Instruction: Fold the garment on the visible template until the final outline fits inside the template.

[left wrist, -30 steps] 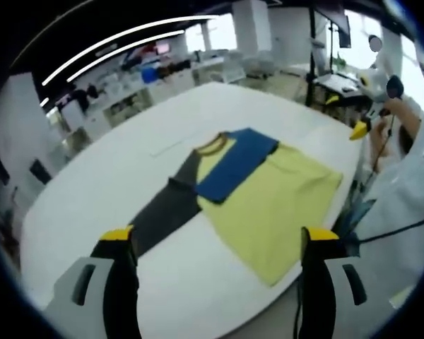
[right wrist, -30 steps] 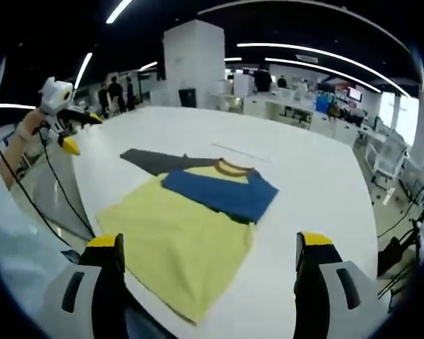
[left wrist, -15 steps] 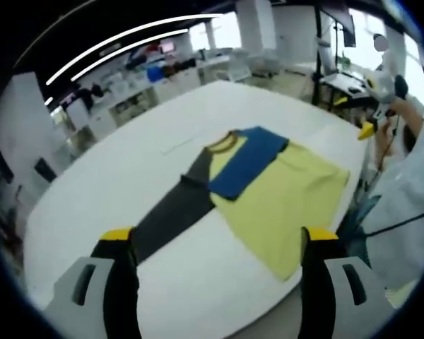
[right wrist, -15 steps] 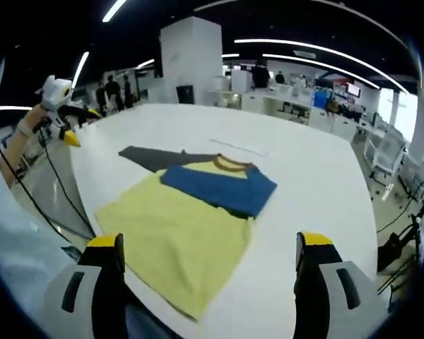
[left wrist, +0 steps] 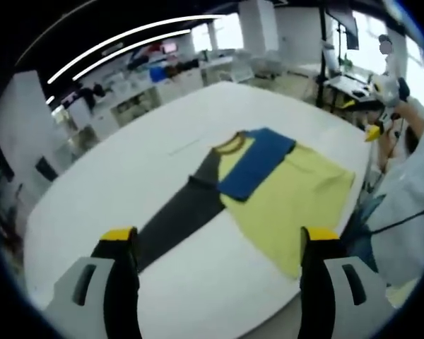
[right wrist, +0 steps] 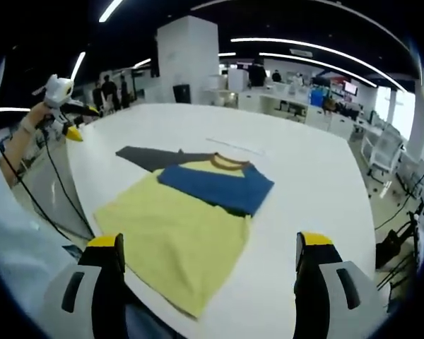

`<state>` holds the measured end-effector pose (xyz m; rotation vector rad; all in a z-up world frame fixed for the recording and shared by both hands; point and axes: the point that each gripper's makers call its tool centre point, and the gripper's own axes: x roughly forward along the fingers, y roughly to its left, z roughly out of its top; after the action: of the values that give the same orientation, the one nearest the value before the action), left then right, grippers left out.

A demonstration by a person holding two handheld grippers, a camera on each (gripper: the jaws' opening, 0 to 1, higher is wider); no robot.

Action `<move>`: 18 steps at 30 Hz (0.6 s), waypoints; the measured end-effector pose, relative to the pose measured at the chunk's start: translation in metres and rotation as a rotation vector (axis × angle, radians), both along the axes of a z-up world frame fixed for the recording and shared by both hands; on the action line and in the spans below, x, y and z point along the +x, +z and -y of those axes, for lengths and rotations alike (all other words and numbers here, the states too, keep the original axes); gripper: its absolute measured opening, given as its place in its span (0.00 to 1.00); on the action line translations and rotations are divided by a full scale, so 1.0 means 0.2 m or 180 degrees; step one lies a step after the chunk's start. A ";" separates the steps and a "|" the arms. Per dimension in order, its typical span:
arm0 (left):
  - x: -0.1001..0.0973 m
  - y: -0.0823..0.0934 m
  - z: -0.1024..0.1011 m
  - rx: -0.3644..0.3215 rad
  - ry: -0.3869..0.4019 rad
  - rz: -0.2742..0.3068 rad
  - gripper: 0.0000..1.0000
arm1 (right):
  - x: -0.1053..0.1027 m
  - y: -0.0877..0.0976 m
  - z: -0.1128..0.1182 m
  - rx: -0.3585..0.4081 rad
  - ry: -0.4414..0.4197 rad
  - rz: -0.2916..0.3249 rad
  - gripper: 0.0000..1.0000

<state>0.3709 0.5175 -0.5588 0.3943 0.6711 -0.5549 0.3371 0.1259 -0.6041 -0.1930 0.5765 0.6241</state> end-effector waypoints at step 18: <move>0.12 0.00 -0.12 -0.0058 0.0074 -0.0087 0.90 | 0.04 0.04 0.00 -0.0020 -0.0026 0.0058 1.00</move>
<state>0.3944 0.5419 -0.5592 0.3620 0.6958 -0.5449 0.3457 0.1256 -0.5964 -0.2018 0.5616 0.6121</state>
